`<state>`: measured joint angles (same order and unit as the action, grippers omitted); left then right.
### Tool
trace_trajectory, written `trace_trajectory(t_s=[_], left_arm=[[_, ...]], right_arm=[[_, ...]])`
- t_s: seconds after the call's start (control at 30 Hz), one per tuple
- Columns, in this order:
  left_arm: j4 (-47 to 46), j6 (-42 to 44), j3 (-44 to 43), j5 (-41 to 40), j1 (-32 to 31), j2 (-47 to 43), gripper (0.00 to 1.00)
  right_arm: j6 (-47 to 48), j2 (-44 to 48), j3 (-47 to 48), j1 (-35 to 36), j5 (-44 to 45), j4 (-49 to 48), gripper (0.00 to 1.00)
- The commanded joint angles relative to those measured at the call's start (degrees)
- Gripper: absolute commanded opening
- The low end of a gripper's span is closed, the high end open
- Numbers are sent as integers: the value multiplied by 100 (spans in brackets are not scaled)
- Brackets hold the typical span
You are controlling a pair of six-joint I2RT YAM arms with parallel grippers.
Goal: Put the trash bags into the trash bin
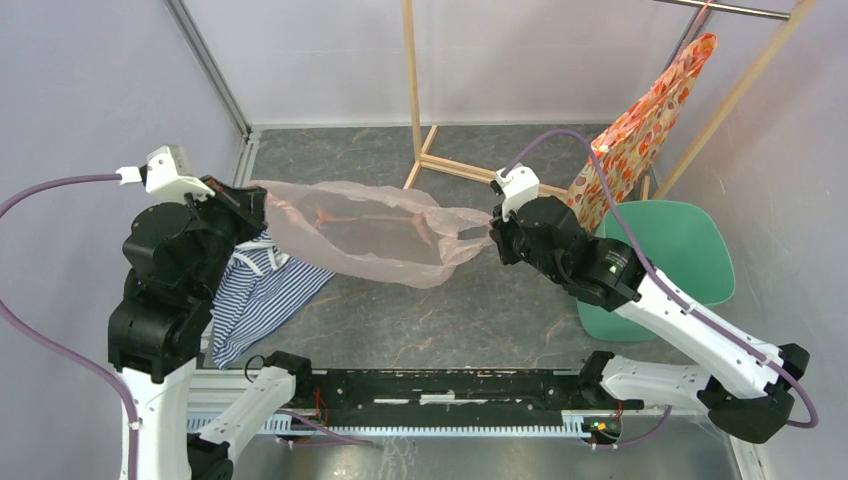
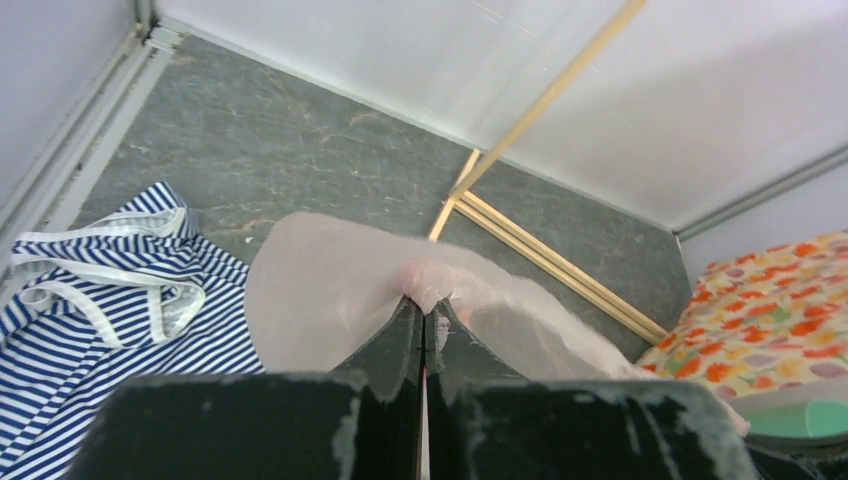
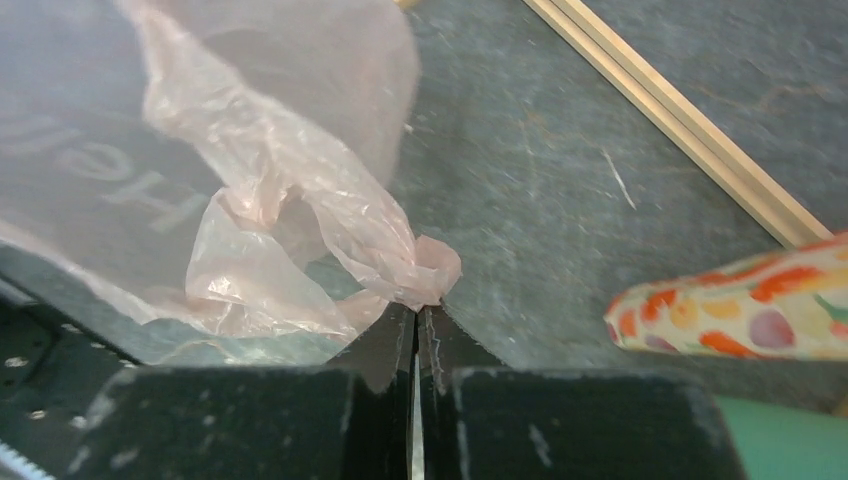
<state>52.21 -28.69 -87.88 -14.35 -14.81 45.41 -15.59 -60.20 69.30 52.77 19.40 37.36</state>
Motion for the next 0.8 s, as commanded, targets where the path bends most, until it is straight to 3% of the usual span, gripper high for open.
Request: trace_trajectory(t_s=[0.0, 0.13, 0.33, 0.43, 0.6, 0.77], left_arm=[[64, -9, -65, -636, 22, 6, 2], [173, -5, -38, -849, 18, 38, 2], [-130, -29, 397, -220, 24, 91, 2], [-260, -24, 521, 189, 15, 177, 2], [-384, -14, 552, 219, 21, 339, 2], [-428, 57, 417, 110, 22, 718, 2]], right_arm=[[-132, 45, -118, 23, 982, 695, 2], [-209, 35, -189, 15, 1368, 905, 0], [16, 16, -50, 17, 520, 486, 6], [206, 29, 42, 16, -265, 151, 21], [285, -45, 549, 18, -844, 265, 65], [202, 25, 1078, 14, -774, 694, 84]])
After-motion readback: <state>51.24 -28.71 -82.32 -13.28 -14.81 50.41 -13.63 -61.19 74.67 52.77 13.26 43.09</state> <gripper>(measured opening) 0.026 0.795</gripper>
